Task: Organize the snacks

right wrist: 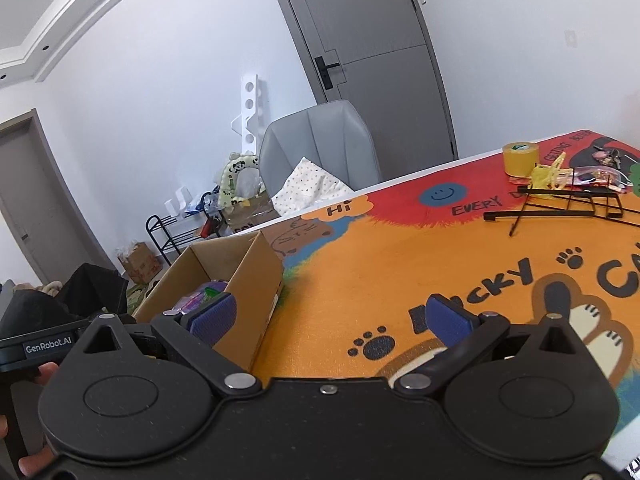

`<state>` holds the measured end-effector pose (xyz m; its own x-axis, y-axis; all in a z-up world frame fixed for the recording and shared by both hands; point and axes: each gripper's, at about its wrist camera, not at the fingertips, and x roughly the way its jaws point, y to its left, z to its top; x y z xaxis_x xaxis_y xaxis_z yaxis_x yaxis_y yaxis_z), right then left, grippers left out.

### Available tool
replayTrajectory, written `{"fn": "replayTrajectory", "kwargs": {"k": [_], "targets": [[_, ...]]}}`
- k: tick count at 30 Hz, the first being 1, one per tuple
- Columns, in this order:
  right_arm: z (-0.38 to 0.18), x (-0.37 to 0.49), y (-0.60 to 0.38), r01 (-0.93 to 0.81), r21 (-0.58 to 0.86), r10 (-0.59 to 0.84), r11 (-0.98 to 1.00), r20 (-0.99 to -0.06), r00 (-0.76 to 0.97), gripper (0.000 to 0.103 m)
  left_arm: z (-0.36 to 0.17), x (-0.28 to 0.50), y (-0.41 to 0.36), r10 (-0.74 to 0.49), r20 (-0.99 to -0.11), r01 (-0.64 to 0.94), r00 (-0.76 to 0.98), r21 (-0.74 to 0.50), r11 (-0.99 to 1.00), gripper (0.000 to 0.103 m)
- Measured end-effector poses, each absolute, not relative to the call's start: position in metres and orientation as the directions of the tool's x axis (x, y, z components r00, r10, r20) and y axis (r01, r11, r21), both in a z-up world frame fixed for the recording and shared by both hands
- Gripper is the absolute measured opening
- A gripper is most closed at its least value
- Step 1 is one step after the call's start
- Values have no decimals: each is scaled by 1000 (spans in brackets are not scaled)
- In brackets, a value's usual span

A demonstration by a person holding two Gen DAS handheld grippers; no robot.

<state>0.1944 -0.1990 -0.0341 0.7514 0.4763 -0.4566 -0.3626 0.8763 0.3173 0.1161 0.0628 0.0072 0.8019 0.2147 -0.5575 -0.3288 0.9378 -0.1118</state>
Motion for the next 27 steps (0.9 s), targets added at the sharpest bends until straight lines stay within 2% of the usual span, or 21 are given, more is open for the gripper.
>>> {"fn": "replayTrajectory", "kwargs": {"k": [13,27], "targets": [[-22,143,-214,-411,279,495,868,-424,758,103,18,66,38,231,-524,-298,819,-44,954,103],[5,90,-235,-468,254,533,846,-391,751,103,37,3,37,217,-484,-266,848,-35,963,103]]}}
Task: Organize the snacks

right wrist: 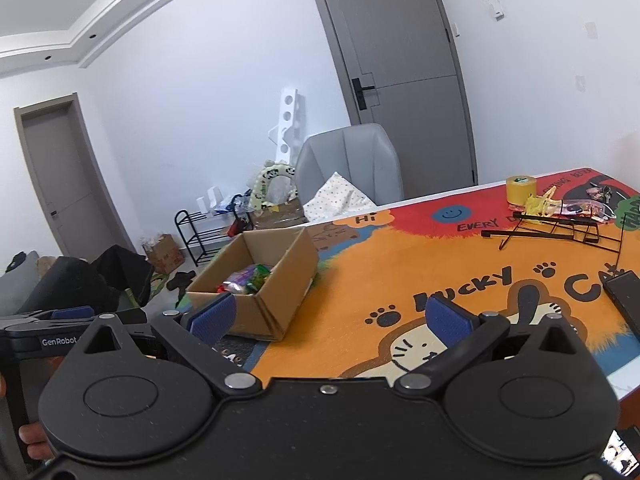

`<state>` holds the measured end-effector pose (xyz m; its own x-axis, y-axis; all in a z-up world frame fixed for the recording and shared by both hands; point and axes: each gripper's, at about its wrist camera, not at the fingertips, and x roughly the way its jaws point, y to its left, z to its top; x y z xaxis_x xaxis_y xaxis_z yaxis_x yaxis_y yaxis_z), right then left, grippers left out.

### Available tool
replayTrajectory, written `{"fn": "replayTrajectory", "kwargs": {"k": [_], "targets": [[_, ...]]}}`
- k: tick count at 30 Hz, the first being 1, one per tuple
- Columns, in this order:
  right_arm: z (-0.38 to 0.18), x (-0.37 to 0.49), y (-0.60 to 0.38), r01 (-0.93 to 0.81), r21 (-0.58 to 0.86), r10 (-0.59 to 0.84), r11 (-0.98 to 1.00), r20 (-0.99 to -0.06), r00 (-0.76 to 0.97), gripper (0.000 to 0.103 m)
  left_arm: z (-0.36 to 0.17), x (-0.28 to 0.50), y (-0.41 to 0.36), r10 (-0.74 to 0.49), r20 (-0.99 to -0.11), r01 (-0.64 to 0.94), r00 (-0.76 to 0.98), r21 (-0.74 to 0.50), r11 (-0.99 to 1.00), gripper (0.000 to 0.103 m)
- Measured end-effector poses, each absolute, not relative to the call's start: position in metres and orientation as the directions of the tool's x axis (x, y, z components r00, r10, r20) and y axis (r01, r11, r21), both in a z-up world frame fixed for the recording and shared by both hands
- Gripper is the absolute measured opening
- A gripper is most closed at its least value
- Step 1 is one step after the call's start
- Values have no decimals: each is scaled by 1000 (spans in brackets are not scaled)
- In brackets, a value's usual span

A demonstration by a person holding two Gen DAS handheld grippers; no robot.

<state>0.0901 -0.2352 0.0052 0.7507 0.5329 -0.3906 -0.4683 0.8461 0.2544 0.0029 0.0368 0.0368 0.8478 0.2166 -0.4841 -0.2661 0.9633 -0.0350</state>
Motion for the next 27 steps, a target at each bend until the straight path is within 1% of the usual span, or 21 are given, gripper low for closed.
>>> {"fn": "replayTrajectory", "kwargs": {"k": [4,9,12,19,27], "targets": [[13,73,-241,-487,228,537,843,-372,757,103,44,-10,36,209,-461,-249,862,-25,968,103],[20,67,-248,-487,220,534,845,-361,764,103,46,-16,43,204,-460,-253,865,-48,966,103],[22,65,-247,-496,206,537,843,-359,764,103,47,-17,43,205,-457,-250,866,-40,967,103],[19,66,-248,-490,216,535,845,-368,761,103,47,-19,38,195,-457,-227,868,-16,974,103],[17,66,-248,-488,213,532,846,-381,757,103,46,-19,35,188,-464,-219,866,-15,976,103]]}}
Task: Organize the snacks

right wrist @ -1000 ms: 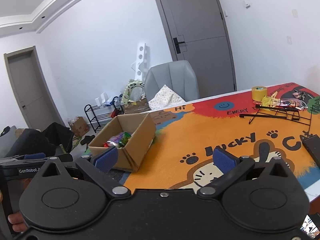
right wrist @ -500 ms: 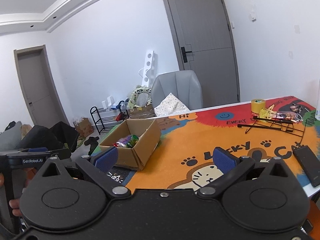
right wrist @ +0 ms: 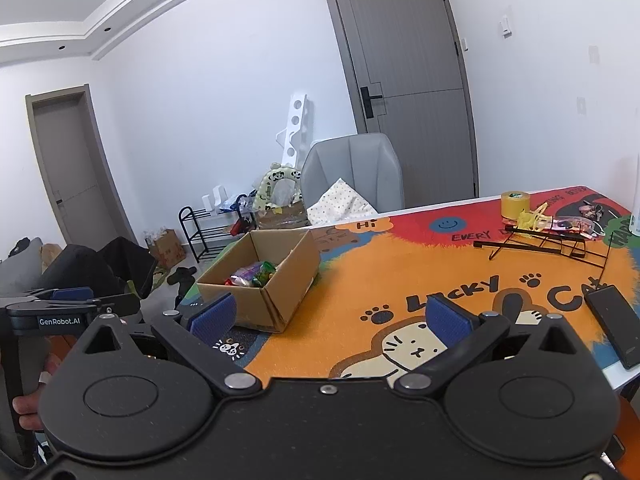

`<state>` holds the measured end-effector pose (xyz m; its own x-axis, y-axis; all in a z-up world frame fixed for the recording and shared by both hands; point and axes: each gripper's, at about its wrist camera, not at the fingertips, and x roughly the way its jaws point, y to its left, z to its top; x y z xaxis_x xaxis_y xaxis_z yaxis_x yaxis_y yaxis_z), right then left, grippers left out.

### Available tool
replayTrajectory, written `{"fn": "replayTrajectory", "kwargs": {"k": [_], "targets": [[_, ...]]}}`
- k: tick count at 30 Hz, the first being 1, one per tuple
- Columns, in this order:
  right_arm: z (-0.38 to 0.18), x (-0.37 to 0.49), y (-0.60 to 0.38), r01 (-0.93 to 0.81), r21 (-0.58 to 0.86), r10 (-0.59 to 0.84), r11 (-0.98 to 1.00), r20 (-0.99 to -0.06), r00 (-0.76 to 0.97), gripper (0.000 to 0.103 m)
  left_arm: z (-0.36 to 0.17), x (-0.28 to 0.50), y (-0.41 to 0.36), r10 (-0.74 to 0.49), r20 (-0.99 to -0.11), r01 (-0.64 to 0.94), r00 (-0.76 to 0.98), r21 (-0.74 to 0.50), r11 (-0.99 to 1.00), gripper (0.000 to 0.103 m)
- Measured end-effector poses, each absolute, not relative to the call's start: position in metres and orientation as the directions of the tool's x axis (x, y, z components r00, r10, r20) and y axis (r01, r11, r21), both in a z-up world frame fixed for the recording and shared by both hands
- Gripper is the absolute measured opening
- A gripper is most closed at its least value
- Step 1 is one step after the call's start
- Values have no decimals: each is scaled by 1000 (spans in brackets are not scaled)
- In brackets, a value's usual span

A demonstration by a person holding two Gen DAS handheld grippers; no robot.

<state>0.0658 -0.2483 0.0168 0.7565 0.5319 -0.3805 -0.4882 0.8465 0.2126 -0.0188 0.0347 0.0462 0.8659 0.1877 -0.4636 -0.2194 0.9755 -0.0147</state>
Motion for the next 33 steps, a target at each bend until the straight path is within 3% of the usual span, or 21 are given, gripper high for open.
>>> {"fn": "replayTrajectory", "kwargs": {"k": [33], "targets": [[16,65,-246,-492,203,530,847,-391,752,103,45,-18,32,180,-472,-215,863,-22,976,103]]}}
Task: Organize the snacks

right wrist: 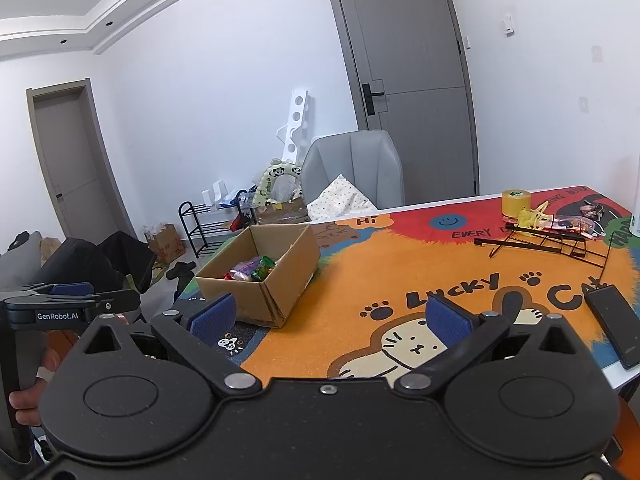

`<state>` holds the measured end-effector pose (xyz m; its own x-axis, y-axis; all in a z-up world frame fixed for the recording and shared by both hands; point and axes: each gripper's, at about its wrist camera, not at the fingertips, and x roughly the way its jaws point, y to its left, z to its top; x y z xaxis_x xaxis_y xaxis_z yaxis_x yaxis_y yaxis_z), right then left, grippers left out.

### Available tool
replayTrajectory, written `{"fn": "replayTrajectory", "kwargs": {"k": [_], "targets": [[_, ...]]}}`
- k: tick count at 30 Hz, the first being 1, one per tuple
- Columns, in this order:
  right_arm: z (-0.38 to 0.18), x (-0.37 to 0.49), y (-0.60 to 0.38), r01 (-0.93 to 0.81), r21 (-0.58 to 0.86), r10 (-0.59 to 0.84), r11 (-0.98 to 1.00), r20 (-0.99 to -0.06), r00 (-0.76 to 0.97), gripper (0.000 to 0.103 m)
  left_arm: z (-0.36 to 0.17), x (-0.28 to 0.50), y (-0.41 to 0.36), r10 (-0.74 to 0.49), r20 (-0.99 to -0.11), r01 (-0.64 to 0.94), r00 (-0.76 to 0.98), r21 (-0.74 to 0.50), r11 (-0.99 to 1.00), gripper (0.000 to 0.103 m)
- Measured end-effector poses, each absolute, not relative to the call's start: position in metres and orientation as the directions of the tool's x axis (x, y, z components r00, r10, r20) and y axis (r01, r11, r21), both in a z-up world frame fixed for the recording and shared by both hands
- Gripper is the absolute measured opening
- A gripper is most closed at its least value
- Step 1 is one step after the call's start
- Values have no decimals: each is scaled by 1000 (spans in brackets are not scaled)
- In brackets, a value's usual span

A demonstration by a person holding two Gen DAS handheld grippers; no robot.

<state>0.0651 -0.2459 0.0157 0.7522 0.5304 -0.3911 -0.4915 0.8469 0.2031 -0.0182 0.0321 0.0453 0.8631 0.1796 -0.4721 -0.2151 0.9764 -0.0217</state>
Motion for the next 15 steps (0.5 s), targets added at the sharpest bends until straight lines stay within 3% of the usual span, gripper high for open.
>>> {"fn": "replayTrajectory", "kwargs": {"k": [15], "targets": [[15,66,-246,-491,204,530,847,-394,751,103,44,-19,31,175,-475,-210,862,-22,977,103]]}}
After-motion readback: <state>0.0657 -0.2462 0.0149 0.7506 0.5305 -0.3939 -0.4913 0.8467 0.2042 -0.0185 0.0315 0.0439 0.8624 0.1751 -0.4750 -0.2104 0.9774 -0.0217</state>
